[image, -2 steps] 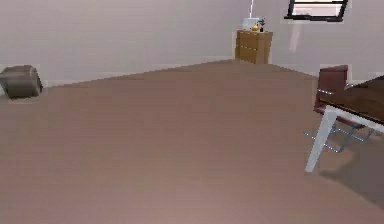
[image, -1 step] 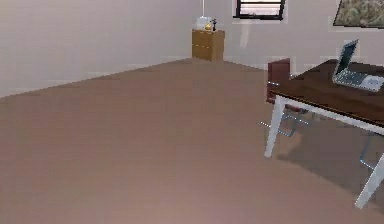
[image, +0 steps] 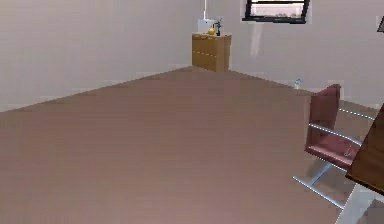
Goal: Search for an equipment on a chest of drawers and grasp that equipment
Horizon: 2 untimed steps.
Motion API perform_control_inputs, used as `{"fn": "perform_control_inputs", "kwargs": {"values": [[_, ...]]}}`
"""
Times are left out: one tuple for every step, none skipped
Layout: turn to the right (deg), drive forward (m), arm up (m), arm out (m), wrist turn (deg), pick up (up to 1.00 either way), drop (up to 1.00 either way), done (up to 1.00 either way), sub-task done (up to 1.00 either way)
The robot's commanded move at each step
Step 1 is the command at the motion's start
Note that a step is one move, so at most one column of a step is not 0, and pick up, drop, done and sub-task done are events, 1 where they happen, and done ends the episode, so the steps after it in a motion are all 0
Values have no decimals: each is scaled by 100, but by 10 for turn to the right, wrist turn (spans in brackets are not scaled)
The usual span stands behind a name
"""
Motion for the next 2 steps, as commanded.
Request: {"fn": "perform_control_inputs", "kwargs": {"values": [[30, 0, 0, 0, 0, 0, 0, 0, 0], [0, 55, 0, 0, 0, 0, 0, 0, 0]]}}
